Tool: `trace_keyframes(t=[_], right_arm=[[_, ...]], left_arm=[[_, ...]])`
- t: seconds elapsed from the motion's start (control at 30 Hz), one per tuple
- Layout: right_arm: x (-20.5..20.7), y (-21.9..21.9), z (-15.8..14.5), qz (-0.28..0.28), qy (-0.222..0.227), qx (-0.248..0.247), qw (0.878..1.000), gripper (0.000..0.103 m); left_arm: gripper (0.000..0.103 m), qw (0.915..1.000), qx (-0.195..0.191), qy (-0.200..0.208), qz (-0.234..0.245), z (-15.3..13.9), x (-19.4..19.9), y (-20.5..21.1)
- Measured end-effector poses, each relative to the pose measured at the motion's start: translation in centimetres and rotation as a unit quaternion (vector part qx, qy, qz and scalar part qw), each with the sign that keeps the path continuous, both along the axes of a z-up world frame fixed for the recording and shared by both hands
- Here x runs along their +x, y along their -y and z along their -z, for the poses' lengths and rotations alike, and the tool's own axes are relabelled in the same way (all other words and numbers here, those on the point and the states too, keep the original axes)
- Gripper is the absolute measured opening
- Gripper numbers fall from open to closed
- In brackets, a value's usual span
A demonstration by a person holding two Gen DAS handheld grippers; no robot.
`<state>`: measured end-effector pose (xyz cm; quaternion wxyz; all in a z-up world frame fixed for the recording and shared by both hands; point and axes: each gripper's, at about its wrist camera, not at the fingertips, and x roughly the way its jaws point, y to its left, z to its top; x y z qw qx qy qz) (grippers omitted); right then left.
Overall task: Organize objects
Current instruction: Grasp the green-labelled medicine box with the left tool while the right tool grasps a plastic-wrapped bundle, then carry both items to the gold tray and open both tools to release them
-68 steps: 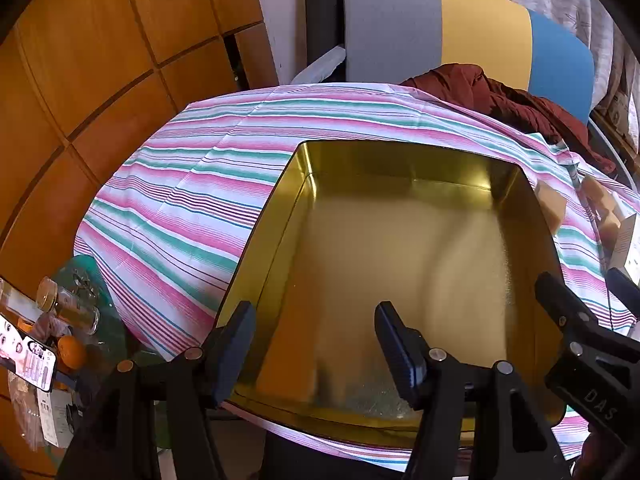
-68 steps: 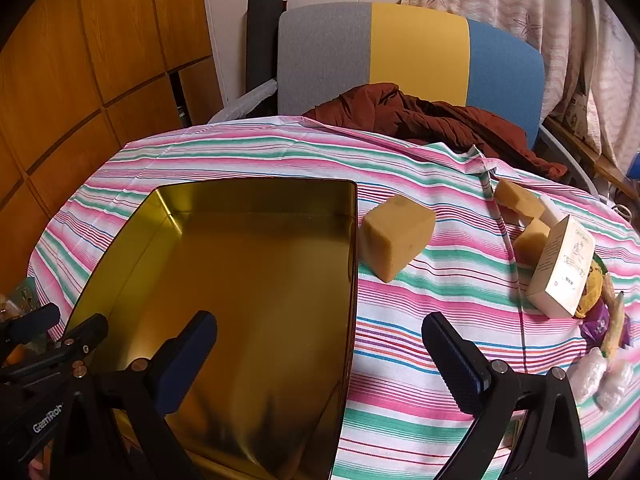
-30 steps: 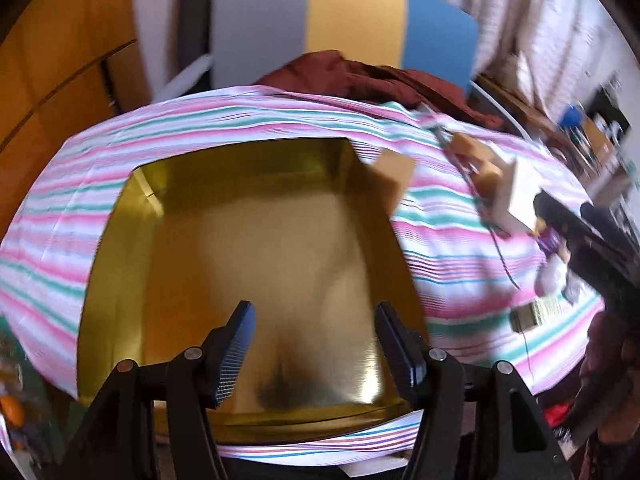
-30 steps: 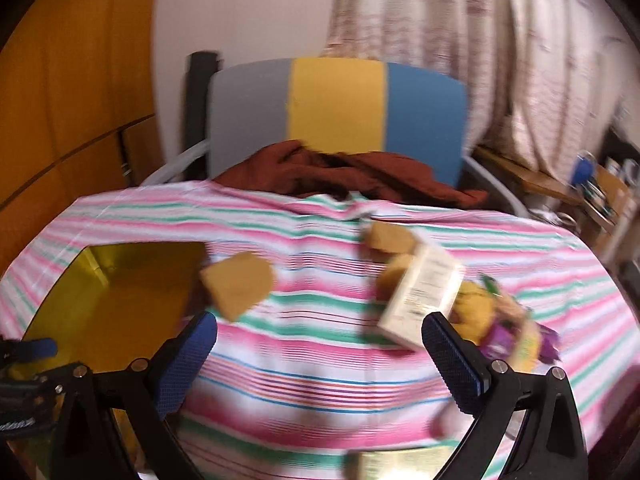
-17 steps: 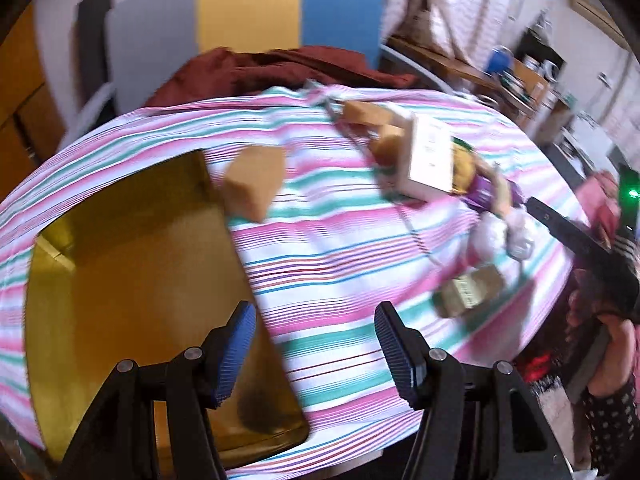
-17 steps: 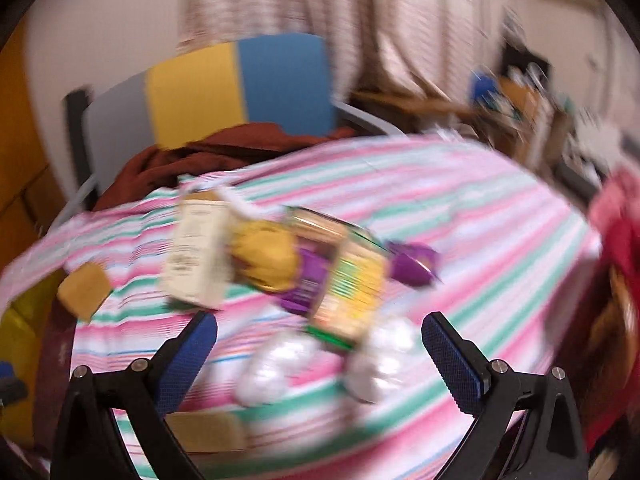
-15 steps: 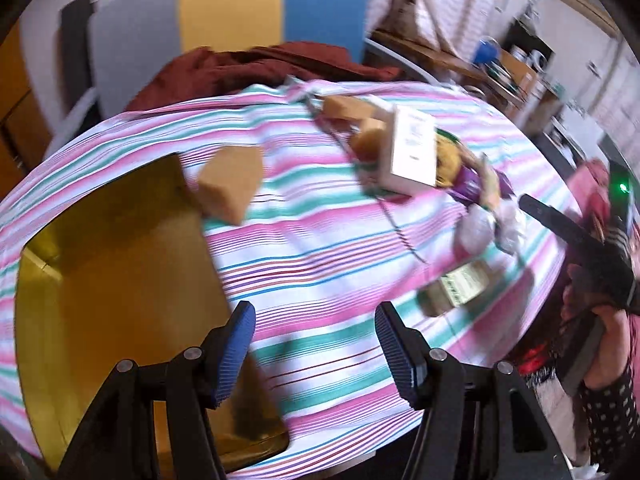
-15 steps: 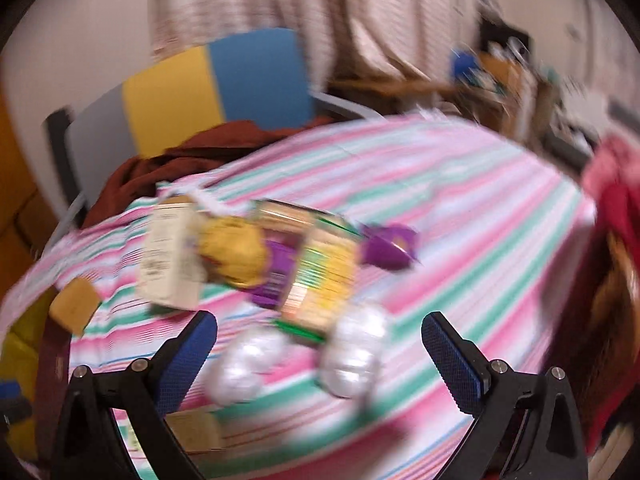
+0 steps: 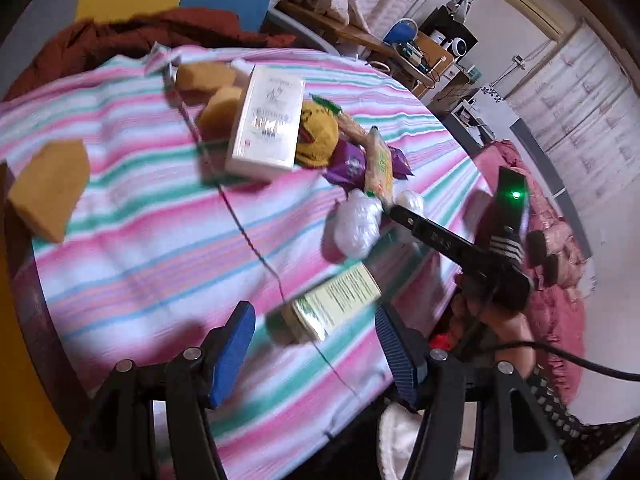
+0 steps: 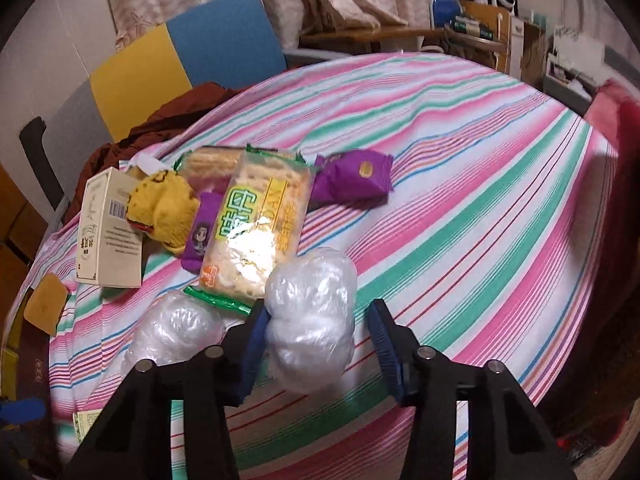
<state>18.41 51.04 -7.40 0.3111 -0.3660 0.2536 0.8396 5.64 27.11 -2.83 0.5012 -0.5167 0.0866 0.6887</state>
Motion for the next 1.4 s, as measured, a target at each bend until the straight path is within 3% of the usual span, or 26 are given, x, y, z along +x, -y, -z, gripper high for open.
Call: trace_keyframes(t=[0.17, 0.33, 0.53, 0.73, 0.87, 1.4], right_arm=[[0.6, 0.2, 0.4, -0.002, -0.015, -0.001, 1.000, 0.049], [0.1, 0.2, 0.8, -0.001, -0.013, 0.003, 1.000, 0.050], [0.0, 0.2, 0.8, -0.002, -0.014, 0.004, 1.000, 0.050], [0.1, 0.4, 0.7, -0.001, -0.007, 0.005, 1.000, 0.048], [0.4, 0.7, 0.6, 0.000, -0.006, 0.001, 1.000, 0.039], [1.4, 3.9, -1.5, -0.009, -0.014, 0.006, 1.000, 0.038]], left_arm=[[0.063, 0.9957, -0.005, -0.071, 0.059, 0.0, 1.9, -2.2], [0.068, 0.9895, -0.042, -0.079, 0.114, 2.3, 2.6, -4.4], [0.065, 0.9853, -0.051, -0.101, 0.128, 3.8, 3.1, -5.2], [0.040, 0.9778, -0.060, -0.158, 0.124, 4.7, 4.3, -4.3], [0.033, 0.9784, -0.053, -0.156, 0.125, 4.7, 4.4, -3.5], [0.030, 0.9915, 0.003, -0.116, 0.059, 3.4, 3.1, 0.6]])
